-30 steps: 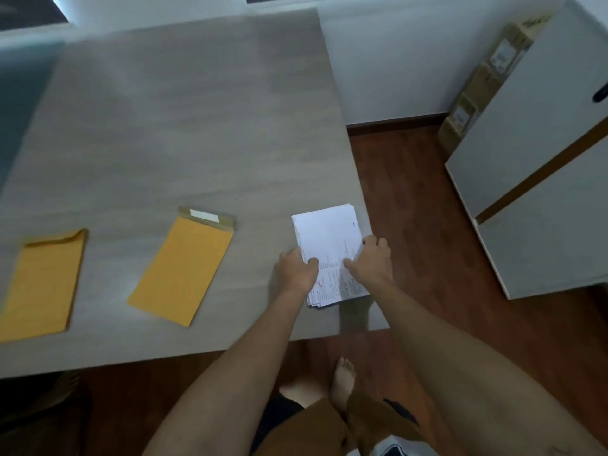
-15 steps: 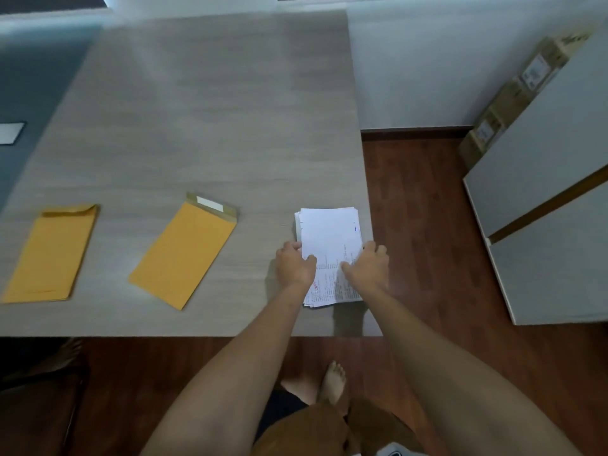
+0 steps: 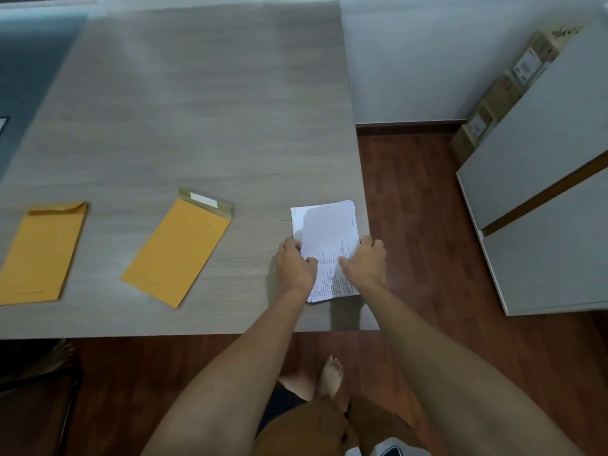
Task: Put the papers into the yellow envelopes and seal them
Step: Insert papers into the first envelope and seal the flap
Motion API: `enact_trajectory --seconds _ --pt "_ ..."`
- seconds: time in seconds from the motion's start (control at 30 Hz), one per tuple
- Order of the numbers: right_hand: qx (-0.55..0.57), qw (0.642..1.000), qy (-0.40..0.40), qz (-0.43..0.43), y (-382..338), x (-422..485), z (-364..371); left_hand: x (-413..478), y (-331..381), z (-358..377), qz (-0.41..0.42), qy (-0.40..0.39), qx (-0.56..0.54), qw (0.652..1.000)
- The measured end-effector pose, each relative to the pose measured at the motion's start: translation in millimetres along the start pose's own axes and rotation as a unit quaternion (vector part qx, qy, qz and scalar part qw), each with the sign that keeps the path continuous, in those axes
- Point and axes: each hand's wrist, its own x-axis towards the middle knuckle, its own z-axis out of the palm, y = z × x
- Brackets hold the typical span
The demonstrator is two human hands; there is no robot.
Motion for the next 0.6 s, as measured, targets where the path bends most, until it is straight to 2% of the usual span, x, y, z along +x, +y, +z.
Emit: enact_trajectory --seconds 0.23,0.37,0.6 --pt "0.003 1.000 -0.001 0.001 1 -1 0 10 3 1 -0.008 0.003 -0.022 1.000" --pt "0.012 1.000 -0.006 0.006 4 -1 -1 20 7 3 -0.005 -0.027 -0.017 0.999" --pt "0.043 0.999 0.006 0.014 5 -5 -1 13 15 0 -0.033 -0.079 -0.088 0.992"
